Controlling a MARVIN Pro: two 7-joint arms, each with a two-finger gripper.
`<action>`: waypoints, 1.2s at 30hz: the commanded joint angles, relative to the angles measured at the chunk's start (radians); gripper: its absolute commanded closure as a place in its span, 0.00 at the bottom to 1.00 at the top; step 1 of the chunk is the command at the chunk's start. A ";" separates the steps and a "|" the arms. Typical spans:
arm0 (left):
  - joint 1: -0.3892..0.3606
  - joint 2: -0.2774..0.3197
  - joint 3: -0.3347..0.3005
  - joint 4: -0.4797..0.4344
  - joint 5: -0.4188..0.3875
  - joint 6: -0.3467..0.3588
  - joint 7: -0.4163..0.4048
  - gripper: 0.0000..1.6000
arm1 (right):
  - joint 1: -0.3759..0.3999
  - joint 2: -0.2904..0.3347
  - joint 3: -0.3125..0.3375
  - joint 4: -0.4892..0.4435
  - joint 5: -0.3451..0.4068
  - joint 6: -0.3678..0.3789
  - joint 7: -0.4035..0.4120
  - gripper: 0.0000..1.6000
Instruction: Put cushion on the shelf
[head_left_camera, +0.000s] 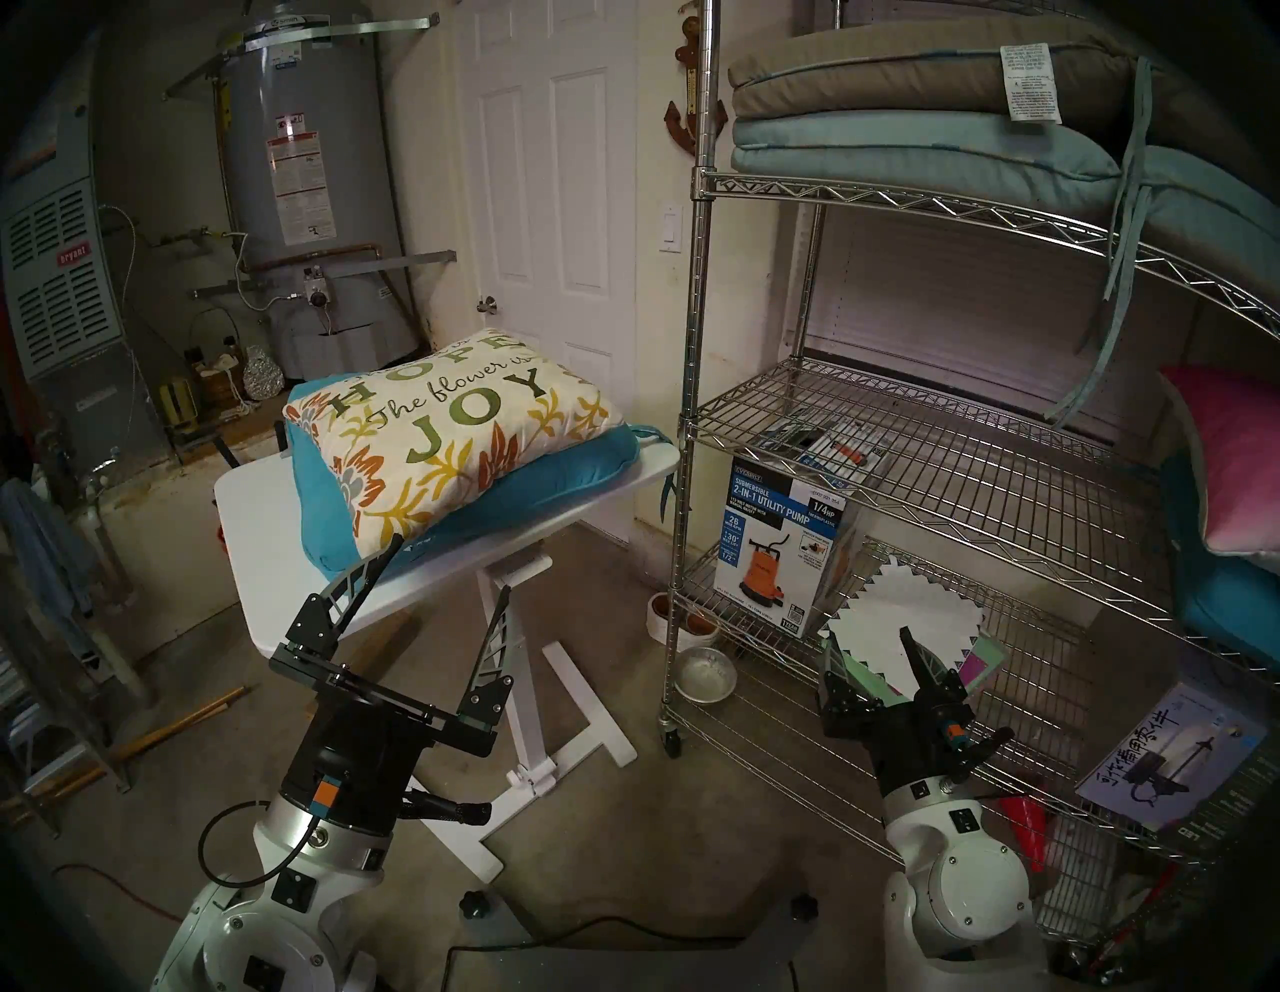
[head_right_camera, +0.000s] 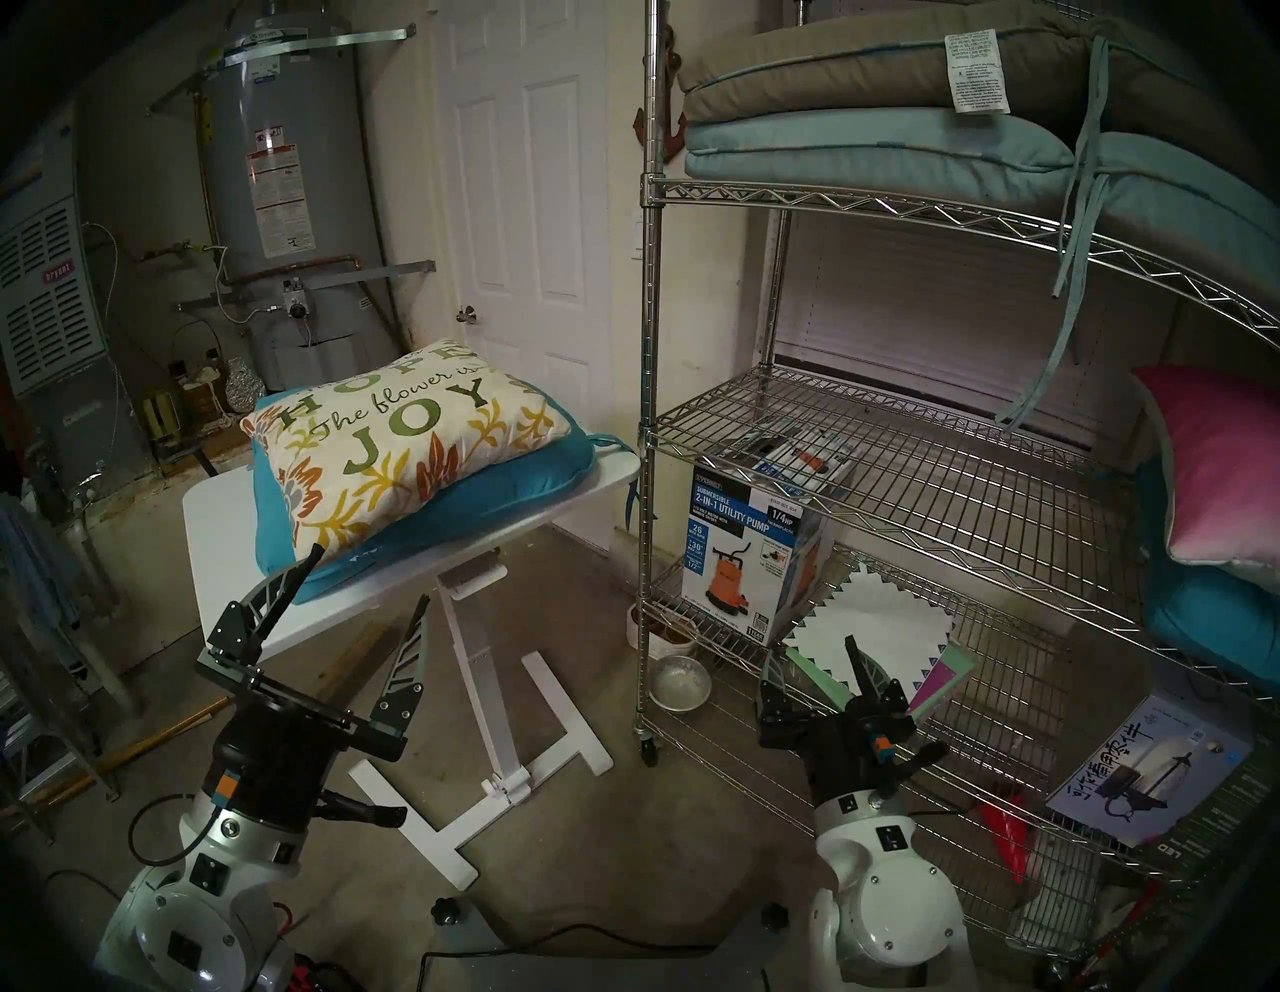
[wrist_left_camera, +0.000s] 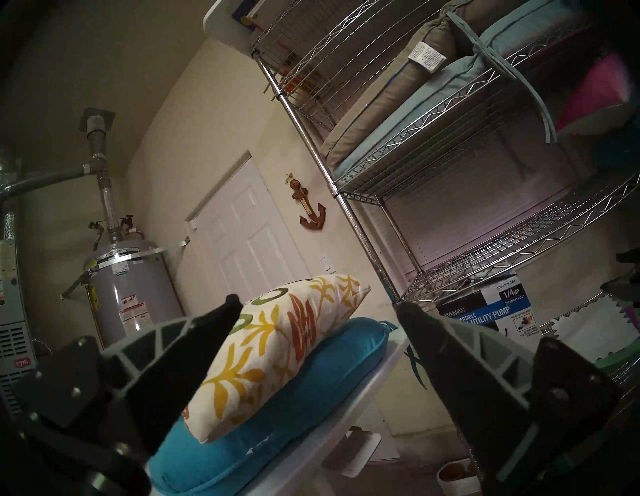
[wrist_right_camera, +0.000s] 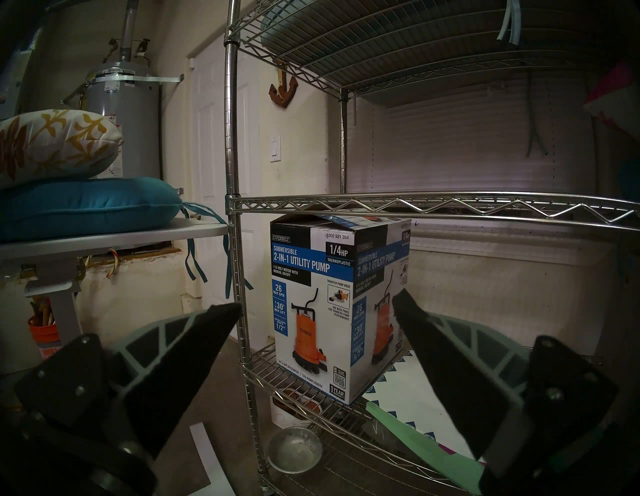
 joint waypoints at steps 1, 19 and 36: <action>0.005 0.002 -0.001 -0.029 -0.001 -0.015 0.002 0.00 | 0.004 0.000 0.000 -0.020 0.002 -0.005 0.000 0.00; 0.008 0.010 -0.004 -0.029 -0.006 -0.019 0.007 0.00 | 0.141 0.042 -0.016 0.103 -0.067 -0.033 0.003 0.00; 0.010 0.018 -0.005 -0.029 -0.010 -0.019 0.011 0.00 | 0.238 0.083 -0.146 0.095 -0.056 0.001 0.033 0.00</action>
